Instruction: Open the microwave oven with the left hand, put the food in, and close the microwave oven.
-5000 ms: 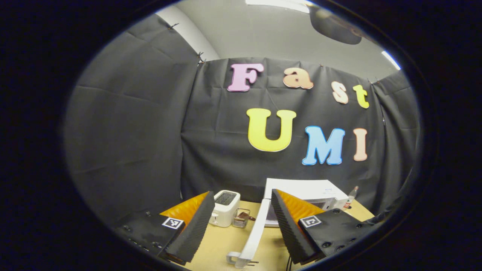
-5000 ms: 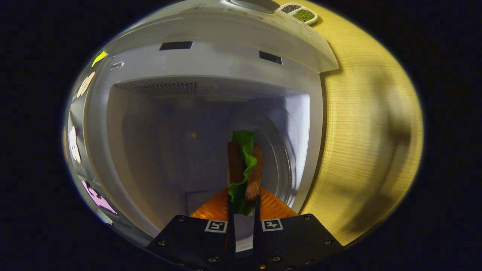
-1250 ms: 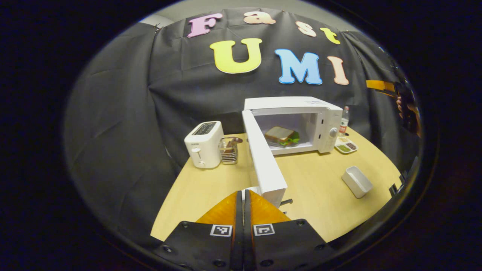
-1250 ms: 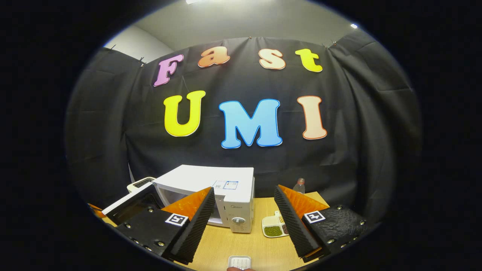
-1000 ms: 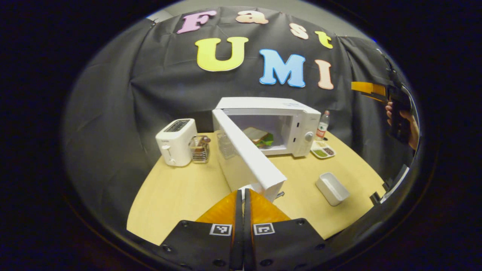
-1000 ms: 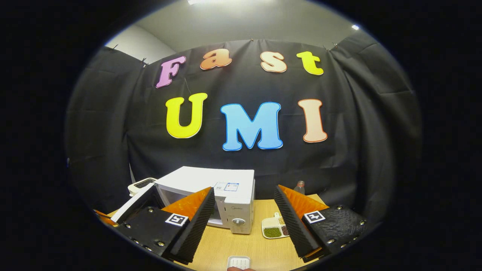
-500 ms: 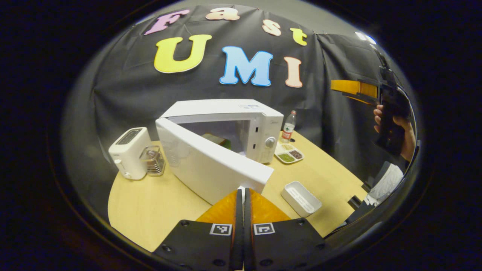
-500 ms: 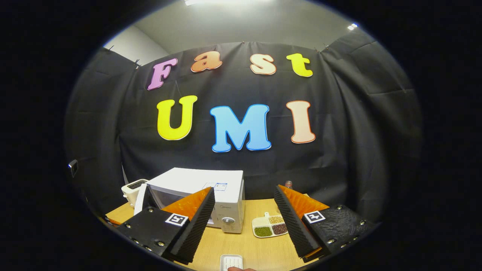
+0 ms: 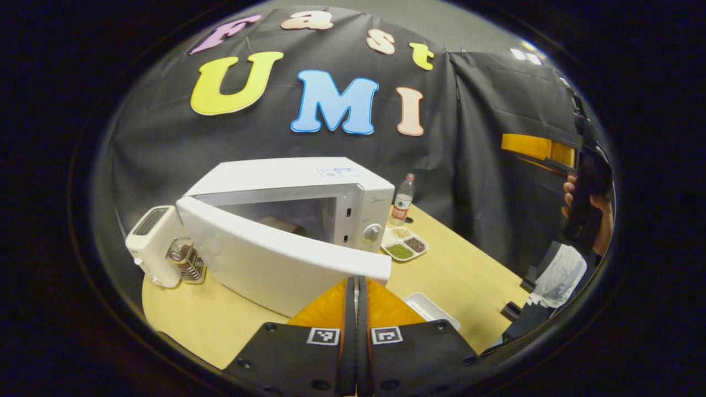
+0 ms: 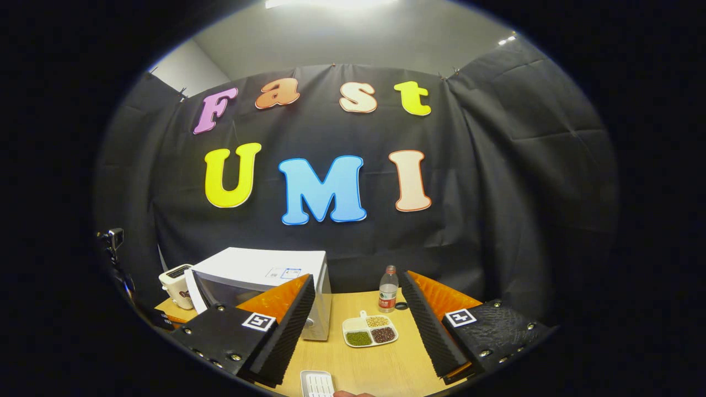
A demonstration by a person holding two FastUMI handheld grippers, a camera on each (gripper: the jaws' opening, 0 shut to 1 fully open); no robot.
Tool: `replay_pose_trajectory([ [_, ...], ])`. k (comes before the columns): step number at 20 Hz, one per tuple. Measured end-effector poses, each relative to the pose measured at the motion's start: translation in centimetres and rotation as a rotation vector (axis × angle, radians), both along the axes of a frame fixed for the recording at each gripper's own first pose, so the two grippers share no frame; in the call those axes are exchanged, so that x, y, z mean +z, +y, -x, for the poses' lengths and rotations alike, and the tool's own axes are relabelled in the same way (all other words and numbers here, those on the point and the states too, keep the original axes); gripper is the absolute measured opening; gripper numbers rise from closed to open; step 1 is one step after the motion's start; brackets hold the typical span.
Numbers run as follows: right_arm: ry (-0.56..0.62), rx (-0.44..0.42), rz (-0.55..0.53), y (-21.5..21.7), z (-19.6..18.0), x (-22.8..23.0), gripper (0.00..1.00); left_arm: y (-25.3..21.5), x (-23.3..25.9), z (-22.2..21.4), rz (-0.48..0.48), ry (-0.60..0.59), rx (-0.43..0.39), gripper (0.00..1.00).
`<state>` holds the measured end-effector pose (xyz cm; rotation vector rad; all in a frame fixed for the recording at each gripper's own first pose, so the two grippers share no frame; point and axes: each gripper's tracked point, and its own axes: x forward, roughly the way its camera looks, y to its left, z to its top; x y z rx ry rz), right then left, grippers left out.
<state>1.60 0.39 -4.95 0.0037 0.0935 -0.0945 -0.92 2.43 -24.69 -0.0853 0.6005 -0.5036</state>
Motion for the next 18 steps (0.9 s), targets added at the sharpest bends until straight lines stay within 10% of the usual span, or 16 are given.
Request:
replay_pose_trajectory([
  [18, 0.006, -0.022, 0.001, -2.1, -1.8, -0.6, 0.96, -6.4, -2.2, -10.9, 0.037, 0.019, 0.098, 0.07],
])
